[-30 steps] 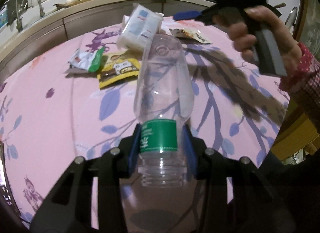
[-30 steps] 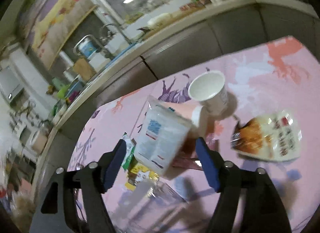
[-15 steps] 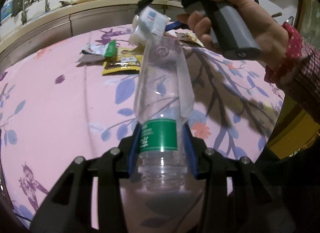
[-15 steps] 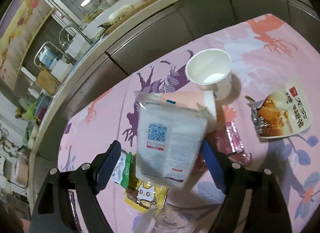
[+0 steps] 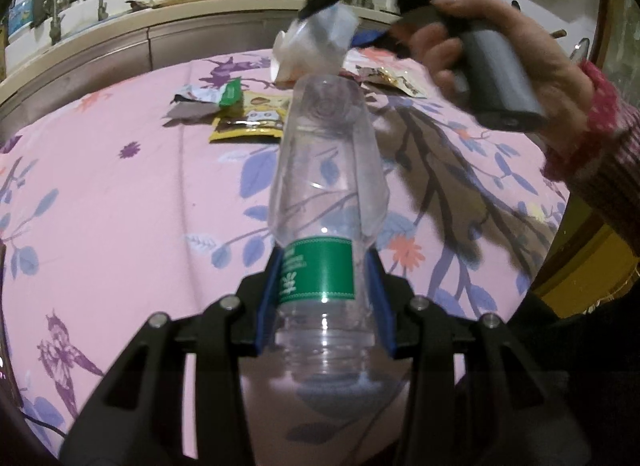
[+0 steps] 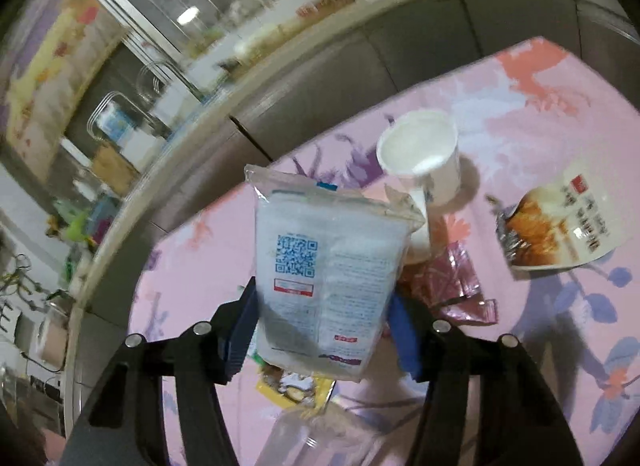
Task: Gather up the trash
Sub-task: 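Hold the clear bottle with the left gripper while the right gripper grasps the white tissue pack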
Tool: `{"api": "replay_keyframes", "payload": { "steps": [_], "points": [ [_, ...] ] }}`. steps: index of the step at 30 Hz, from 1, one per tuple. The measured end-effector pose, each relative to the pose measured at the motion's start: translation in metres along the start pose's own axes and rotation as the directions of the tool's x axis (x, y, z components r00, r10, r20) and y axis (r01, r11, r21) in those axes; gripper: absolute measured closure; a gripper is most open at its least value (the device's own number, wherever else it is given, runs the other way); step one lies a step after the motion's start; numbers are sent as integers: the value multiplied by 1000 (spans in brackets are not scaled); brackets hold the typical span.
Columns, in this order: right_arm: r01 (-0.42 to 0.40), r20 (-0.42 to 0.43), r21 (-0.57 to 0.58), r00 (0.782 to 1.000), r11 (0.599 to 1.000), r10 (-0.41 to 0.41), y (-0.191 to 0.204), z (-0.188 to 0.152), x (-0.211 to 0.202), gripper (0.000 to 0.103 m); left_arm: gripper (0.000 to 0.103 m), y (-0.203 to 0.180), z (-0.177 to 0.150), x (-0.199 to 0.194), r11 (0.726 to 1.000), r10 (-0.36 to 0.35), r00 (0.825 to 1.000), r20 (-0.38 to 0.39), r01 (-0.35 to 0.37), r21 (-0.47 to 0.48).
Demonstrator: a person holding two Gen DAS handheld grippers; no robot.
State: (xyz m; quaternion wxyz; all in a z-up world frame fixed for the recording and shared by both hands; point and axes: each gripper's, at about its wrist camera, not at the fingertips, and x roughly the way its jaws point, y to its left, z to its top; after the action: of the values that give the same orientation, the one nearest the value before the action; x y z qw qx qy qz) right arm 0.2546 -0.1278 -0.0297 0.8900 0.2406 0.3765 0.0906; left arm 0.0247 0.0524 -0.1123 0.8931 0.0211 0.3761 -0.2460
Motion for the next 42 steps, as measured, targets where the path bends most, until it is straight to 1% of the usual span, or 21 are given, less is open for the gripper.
{"api": "replay_keyframes", "payload": {
  "steps": [1, 5, 7, 8, 10, 14, 15, 18, 20, 21, 22, 24, 30, 31, 32, 34, 37, 39, 42],
  "points": [
    [-6, 40, -19, 999, 1000, 7, 0, -1, -14, 45, 63, 0, 0, 0, 1000, 0, 1000, -2, 0, -7],
    [-5, 134, -50, 991, 999, 12, -11, -7, -54, 45, 62, 0, 2, 2, 1000, 7, 1000, -11, -7, -23],
    [9, 160, -59, 987, 998, 1, -20, -13, -69, 45, 57, 1, 3, 2, 999, 8, 1000, -16, -8, -35],
    [19, 171, -61, 985, 998, -8, -27, -17, -75, 45, 51, 1, 3, 2, 999, 10, 1000, -15, -11, -40],
    [42, 180, -61, 983, 997, -31, -38, -26, -84, 45, 44, 1, 6, 2, 999, 13, 1000, -13, -14, -48],
    [66, 179, -48, 982, 997, -57, -55, -39, -93, 45, 44, 0, 11, 4, 998, 7, 1000, -16, -8, -68],
    [67, 179, -46, 982, 997, -58, -56, -41, -94, 45, 44, 1, 12, 6, 997, 7, 1000, -21, -9, -78],
    [65, 181, -41, 982, 997, -57, -61, -47, -99, 45, 36, 2, 16, 8, 995, 15, 999, -28, -18, -98],
    [57, 179, -33, 983, 998, -50, -64, -48, -100, 45, 35, 2, 20, 9, 994, 12, 1000, -27, -15, -107],
    [55, 178, -30, 983, 998, -48, -65, -49, -101, 45, 33, 2, 22, 10, 994, 14, 1000, -28, -17, -109],
    [51, 178, -24, 983, 998, -45, -67, -49, -101, 45, 28, 2, 24, 10, 994, 18, 999, -28, -21, -111],
    [45, 177, -18, 983, 999, -41, -70, -50, -102, 45, 25, 2, 29, 13, 992, 26, 999, -30, -30, -119],
    [28, 183, -10, 983, 1000, -26, -73, -52, -107, 45, 25, -1, 49, 24, 993, 62, 998, -31, -64, -101],
    [26, 185, -11, 982, 1000, -24, -74, -52, -108, 45, 30, -2, 51, 27, 993, 67, 997, -36, -70, -94],
    [24, 188, -13, 982, 1000, -21, -74, -51, -110, 45, 37, -4, 52, 30, 994, 72, 996, -44, -75, -84],
    [17, 187, -21, 982, 1000, -13, -74, -52, -111, 45, 40, -8, 54, 33, 994, 85, 995, -48, -88, -58],
    [5, 180, -37, 984, 999, 2, -73, -52, -115, 45, 41, -11, 53, 33, 994, 91, 995, -44, -94, -50],
    [0, 183, -49, 983, 999, 9, -72, -54, -118, 45, 41, -10, 54, 31, 995, 79, 996, -41, -81, -63],
    [-3, 190, -60, 982, 998, 14, -72, -58, -124, 45, 41, -10, 55, 18, 996, 46, 999, -5, -46, -80]
  ]
}}
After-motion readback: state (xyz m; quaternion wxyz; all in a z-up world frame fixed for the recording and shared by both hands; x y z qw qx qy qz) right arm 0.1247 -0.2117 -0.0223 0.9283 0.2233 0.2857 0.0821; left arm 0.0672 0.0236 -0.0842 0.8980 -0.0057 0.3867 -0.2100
